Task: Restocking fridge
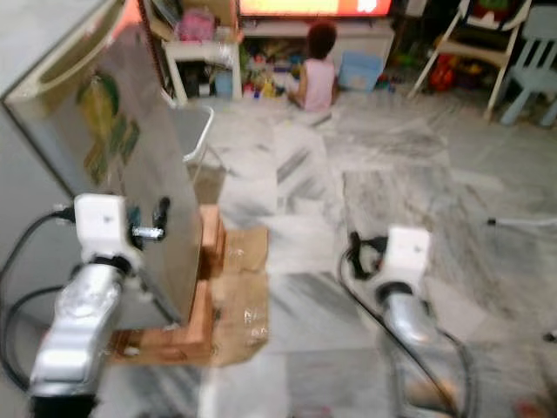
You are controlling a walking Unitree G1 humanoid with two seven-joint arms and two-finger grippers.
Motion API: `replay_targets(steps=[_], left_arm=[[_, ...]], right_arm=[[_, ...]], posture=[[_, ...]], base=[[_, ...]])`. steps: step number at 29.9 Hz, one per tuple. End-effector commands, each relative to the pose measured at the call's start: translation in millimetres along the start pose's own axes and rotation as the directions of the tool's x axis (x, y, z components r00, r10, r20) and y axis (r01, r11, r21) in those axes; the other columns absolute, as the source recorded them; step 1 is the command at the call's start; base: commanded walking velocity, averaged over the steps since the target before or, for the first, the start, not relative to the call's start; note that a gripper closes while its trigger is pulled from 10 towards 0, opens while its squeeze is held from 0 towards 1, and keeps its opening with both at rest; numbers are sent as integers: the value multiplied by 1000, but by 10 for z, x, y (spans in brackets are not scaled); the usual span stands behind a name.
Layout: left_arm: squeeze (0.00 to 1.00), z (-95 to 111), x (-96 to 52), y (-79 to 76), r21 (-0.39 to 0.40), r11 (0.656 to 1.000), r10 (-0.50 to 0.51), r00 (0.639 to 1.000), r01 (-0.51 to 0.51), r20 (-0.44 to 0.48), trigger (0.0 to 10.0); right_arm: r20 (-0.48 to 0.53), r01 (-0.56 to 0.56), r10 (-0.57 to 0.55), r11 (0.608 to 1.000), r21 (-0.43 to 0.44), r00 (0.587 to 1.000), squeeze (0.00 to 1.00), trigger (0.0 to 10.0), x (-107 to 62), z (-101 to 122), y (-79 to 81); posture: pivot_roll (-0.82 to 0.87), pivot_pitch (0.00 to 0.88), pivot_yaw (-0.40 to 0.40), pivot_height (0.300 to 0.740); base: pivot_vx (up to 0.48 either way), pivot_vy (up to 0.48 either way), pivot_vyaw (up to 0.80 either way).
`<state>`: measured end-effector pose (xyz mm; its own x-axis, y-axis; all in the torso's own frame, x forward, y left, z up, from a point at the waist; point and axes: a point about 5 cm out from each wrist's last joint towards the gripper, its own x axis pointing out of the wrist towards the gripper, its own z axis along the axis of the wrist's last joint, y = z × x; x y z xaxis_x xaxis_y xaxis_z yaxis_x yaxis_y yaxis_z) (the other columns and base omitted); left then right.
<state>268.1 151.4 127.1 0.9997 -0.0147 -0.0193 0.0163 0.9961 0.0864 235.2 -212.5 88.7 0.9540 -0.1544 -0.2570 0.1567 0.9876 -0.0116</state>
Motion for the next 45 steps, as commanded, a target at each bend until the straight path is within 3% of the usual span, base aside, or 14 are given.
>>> replay_targets(steps=[1,11,16,21,22,25,33,40,43,44,45], left_arm=[[0,-19,9,195,37,993,111,994,-110,-16,10000],[0,30,-11,376,4,968,250,968,-250,2,10000],[0,-49,28,345,-45,979,196,979,-198,-53,10000],[0,-56,230,335,-54,988,139,987,-144,-80,10000],[0,-25,328,359,-82,986,137,988,-143,-76,10000],[0,-23,433,342,-109,986,113,989,-123,-96,10000],[0,-46,616,299,-119,986,99,988,-113,-116,10000],[0,-20,751,142,-123,990,47,990,-63,-132,10000],[0,51,772,-159,-140,979,-164,982,150,-95,10000],[0,138,719,-459,-82,933,-355,933,351,-53,10000],[0,158,677,-595,-67,900,-435,899,431,-53,10000]], right_arm=[[12,-41,41,999,13,999,0,10000,-22,44,73],[-12,-45,45,999,-10,999,0,10000,-97,7,23],[-31,-47,47,999,-12,998,0,10000,-139,-15,9],[-46,-40,40,999,-1,998,0,10000,-151,25,-11],[-45,-39,39,999,-1,998,0,10000,-165,55,-29],[-52,-27,27,1000,-8,998,0,10000,-204,58,-80],[-68,3,-3,1000,-5,998,0,10000,-228,49,-137],[-70,7,-7,1000,-4,998,0,10000,-232,34,-102],[-43,83,-85,996,-29,995,0,10000,-242,60,-183],[-45,168,-170,985,-49,984,0,10000,-273,56,-287],[-52,200,-203,979,-44,978,0,10000,-292,48,-325]], posture=[[2,0,7,740],[-3,3,5,740],[-9,13,-1,740],[-43,30,-3,740],[-57,37,-5,740],[-74,45,1,740],[-80,47,15,740],[-69,42,16,740],[-60,34,16,740],[-58,32,17,740],[-56,28,19,740]], base=[[0,0,0],[0,0,0],[0,0,0],[0,0,0],[0,0,0],[0,0,0],[0,0,0],[0,0,0],[0,0,0],[0,0,0],[0,0,0]])
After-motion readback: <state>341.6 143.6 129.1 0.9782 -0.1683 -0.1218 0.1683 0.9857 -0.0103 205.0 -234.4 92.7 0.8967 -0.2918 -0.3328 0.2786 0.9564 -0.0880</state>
